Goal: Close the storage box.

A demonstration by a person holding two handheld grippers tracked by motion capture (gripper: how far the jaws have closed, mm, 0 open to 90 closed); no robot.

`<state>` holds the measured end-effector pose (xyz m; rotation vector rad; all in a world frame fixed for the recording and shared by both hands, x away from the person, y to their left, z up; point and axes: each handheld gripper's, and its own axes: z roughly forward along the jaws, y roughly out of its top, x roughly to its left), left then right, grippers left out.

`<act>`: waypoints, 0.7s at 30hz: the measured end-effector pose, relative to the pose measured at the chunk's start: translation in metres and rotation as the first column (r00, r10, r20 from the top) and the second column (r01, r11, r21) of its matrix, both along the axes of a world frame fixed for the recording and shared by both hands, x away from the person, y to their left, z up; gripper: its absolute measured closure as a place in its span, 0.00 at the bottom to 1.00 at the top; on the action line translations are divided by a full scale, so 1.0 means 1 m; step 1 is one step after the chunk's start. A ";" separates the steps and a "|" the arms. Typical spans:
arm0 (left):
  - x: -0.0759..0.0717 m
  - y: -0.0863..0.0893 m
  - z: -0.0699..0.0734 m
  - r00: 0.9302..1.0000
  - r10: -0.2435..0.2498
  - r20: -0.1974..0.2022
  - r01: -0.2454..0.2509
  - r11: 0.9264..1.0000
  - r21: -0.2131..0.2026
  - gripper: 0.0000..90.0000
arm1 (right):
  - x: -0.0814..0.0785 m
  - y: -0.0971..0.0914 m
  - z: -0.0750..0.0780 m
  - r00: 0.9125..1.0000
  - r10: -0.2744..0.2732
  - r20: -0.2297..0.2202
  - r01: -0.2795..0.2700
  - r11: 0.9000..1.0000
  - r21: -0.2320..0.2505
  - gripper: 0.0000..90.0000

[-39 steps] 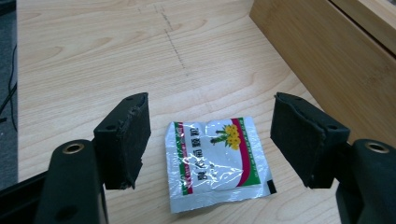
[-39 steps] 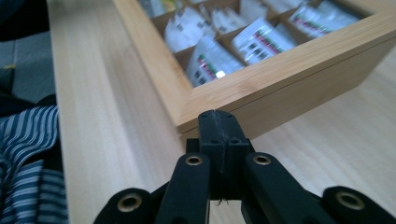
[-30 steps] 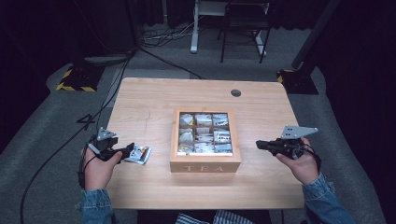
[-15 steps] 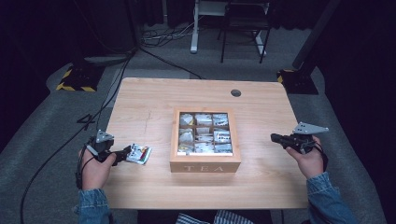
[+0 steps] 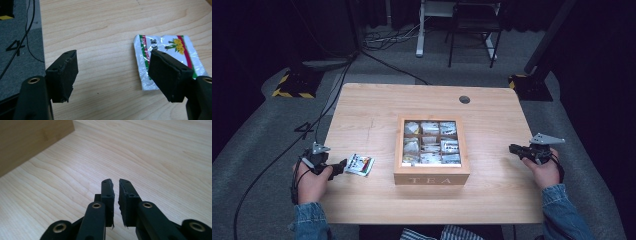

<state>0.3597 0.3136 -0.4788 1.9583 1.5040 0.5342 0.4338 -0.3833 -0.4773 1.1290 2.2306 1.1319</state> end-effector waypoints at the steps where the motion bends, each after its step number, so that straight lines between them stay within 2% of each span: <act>1: 0.000 0.000 0.000 1.000 0.003 0.001 -0.003 1.000 0.001 0.28 | 0.001 -0.001 -0.002 1.000 -0.006 -0.007 0.006 1.000 -0.004 0.91; 8: 0.000 0.003 -0.002 1.000 0.025 -0.017 -0.025 1.000 -0.003 0.28 | 0.003 -0.004 -0.013 0.998 -0.035 -0.057 0.033 0.999 -0.030 0.89; 14: 0.001 0.002 -0.004 0.999 0.035 -0.031 -0.035 0.999 -0.002 0.28 | 0.003 -0.005 -0.020 0.995 -0.070 -0.078 0.065 0.996 -0.064 0.85; 17: 0.002 0.002 -0.003 0.999 0.035 -0.026 -0.035 0.999 -0.005 0.28 | 0.003 -0.006 -0.021 0.993 -0.095 -0.070 0.092 0.994 -0.054 0.76; 19: 0.003 0.002 -0.003 0.999 0.034 -0.027 -0.034 0.999 -0.005 0.28 | 0.004 -0.006 -0.022 0.992 -0.111 -0.066 0.107 0.992 -0.064 0.63; 21: 0.004 0.001 -0.003 0.999 0.030 -0.028 -0.030 1.000 -0.002 0.27 | 0.004 -0.005 -0.022 0.986 -0.147 -0.073 0.142 0.987 -0.069 0.51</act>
